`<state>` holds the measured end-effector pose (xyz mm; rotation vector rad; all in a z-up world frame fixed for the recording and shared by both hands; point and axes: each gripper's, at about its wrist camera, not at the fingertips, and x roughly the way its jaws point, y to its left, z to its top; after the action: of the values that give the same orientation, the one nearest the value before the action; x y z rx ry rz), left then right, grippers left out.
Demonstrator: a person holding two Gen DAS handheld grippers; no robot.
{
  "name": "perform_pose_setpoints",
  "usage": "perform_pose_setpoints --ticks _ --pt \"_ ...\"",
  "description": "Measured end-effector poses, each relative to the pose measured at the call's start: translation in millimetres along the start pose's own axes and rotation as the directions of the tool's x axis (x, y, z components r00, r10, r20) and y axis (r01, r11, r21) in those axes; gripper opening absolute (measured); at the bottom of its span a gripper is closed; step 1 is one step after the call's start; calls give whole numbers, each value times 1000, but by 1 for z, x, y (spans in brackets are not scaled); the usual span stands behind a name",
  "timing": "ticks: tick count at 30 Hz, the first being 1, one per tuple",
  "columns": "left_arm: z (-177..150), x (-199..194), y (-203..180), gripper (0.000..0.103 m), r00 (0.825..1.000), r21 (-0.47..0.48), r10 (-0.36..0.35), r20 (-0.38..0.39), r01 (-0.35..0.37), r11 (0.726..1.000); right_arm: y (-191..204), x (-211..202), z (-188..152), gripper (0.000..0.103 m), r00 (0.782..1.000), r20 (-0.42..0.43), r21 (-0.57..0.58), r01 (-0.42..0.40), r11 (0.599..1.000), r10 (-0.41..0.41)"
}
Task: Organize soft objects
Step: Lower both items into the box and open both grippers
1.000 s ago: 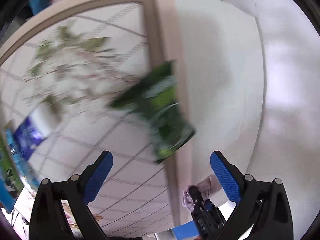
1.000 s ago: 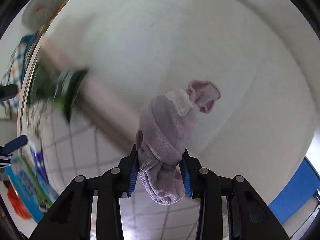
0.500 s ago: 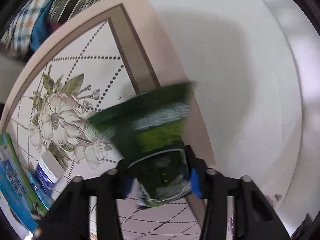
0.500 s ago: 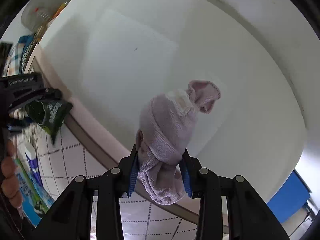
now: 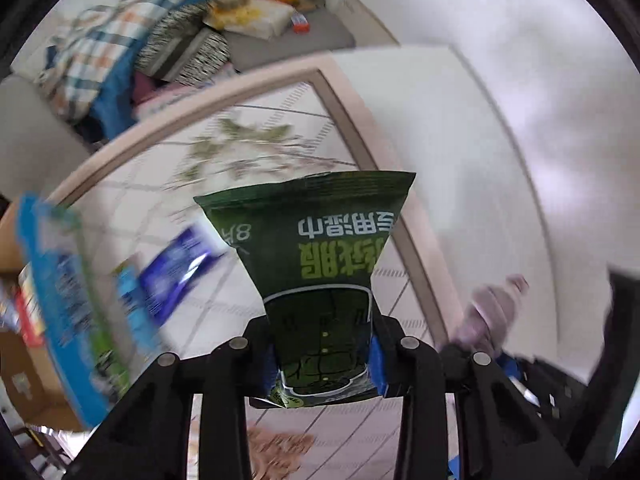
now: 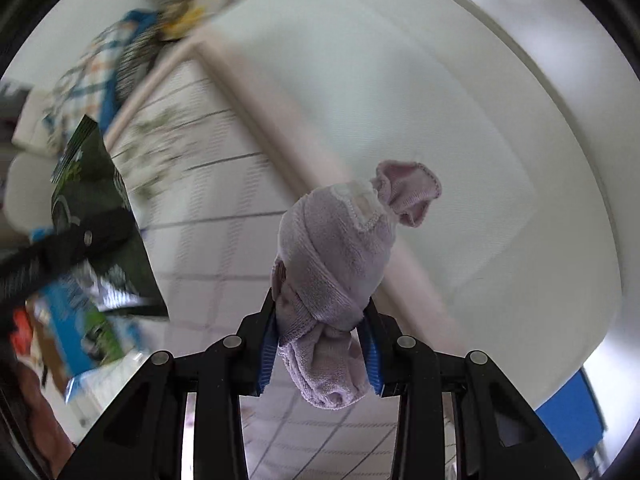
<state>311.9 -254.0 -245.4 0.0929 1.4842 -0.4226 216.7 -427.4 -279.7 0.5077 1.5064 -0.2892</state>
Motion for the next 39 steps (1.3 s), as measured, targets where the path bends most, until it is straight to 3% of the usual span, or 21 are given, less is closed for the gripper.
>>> perform_pose_setpoints --ticks 4,8,13,18,21,26,33,39 --pt "-40 -56 72 32 999 -81 -14 43 17 997 71 -24 -19 38 998 1 -128 -66 990 67" --pt "-72 -106 142 32 996 -160 32 86 -18 987 158 -51 -49 38 990 -8 -270 -138 953 141" --pt "-105 -141 232 32 988 -251 105 110 -74 965 275 -70 -90 38 979 -47 -440 -200 875 200" --pt "-127 -156 320 32 982 -320 167 92 -130 938 368 -59 -122 38 979 -90 -542 -203 815 183" --pt "-129 -140 365 32 987 -353 153 47 -127 927 415 -41 -137 38 985 -100 -590 -175 789 144" --pt "-134 -104 406 32 994 -388 103 -38 -109 915 468 6 -156 38 987 -147 -616 -143 775 65" --pt "-133 -40 438 32 988 -448 -54 -148 -18 894 495 71 -153 38 985 -174 -631 -97 770 -19" --pt "-132 -13 442 33 978 -452 -104 -182 11 892 499 99 -152 38 980 -192 -623 -83 778 -50"
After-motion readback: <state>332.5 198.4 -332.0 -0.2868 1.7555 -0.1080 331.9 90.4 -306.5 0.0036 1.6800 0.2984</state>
